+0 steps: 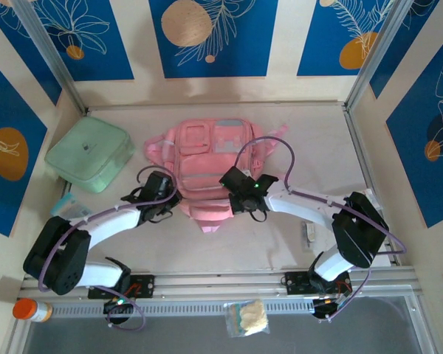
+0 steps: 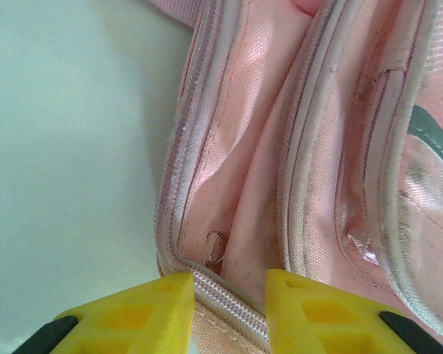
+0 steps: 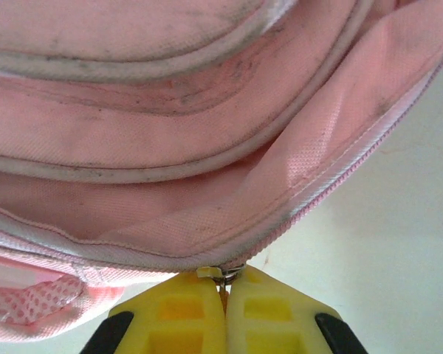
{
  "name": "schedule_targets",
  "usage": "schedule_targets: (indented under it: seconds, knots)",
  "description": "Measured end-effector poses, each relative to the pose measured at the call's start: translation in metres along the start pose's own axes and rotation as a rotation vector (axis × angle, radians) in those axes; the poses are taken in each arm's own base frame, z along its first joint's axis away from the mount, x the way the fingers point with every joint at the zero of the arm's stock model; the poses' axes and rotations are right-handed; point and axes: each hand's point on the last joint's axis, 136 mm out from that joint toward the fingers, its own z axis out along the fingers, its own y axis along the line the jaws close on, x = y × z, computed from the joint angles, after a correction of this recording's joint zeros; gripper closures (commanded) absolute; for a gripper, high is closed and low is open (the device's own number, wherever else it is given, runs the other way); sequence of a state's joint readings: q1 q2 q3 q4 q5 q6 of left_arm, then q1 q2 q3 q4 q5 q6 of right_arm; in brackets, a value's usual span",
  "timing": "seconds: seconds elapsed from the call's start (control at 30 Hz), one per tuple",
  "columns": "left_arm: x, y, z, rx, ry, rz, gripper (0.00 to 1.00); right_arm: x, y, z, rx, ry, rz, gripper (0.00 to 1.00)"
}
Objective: Pack books, pencil case, and school supplies into a backpack
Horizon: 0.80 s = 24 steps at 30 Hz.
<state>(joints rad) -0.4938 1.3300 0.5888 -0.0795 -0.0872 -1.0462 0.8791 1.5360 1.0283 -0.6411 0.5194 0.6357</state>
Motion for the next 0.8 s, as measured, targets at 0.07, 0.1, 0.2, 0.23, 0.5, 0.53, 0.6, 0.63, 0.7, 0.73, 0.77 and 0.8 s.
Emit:
schedule_targets:
  seconds: [0.07,0.1,0.2,0.23,0.5,0.53,0.6,0.63,0.7,0.73,0.77,0.8]
  knots:
    - [-0.008,-0.005,-0.004,-0.007,-0.001,0.038,0.62,0.004,0.007,-0.001,-0.014,0.003,-0.015,1.0]
    - [-0.012,-0.009,-0.007,-0.008,-0.001,0.056,0.61,0.006,0.011,-0.002,-0.02,0.004,-0.022,1.0]
    - [-0.02,-0.03,-0.02,0.042,-0.018,0.083,0.57,0.012,0.018,-0.001,-0.025,0.014,-0.029,1.0]
    - [-0.019,-0.036,-0.025,0.064,-0.022,0.091,0.55,0.013,0.019,-0.001,-0.026,0.016,-0.027,1.0]
    - [0.056,-0.085,-0.063,0.27,0.074,0.042,0.48,0.018,0.017,0.006,-0.05,0.033,0.015,1.0]
    - [0.063,-0.087,-0.065,0.273,0.085,0.025,0.46,0.018,0.018,0.006,-0.054,0.032,0.017,1.0]
    - [0.075,-0.093,-0.066,0.273,0.101,-0.011,0.44,0.017,0.017,0.006,-0.059,0.029,0.022,1.0]
    - [0.081,-0.096,-0.066,0.274,0.11,-0.033,0.44,0.017,0.017,0.006,-0.061,0.028,0.024,1.0]
    - [0.09,-0.103,-0.063,0.277,0.127,-0.082,0.44,0.017,0.017,0.005,-0.067,0.024,0.027,1.0]
    - [0.097,-0.105,-0.059,0.273,0.138,-0.104,0.43,0.017,0.017,0.005,-0.069,0.023,0.027,1.0]
    - [0.101,-0.105,-0.056,0.262,0.144,-0.119,0.43,0.016,0.018,0.005,-0.072,0.019,0.028,1.0]
    - [0.106,-0.105,-0.051,0.244,0.15,-0.135,0.43,0.016,0.018,0.005,-0.074,0.017,0.029,1.0]
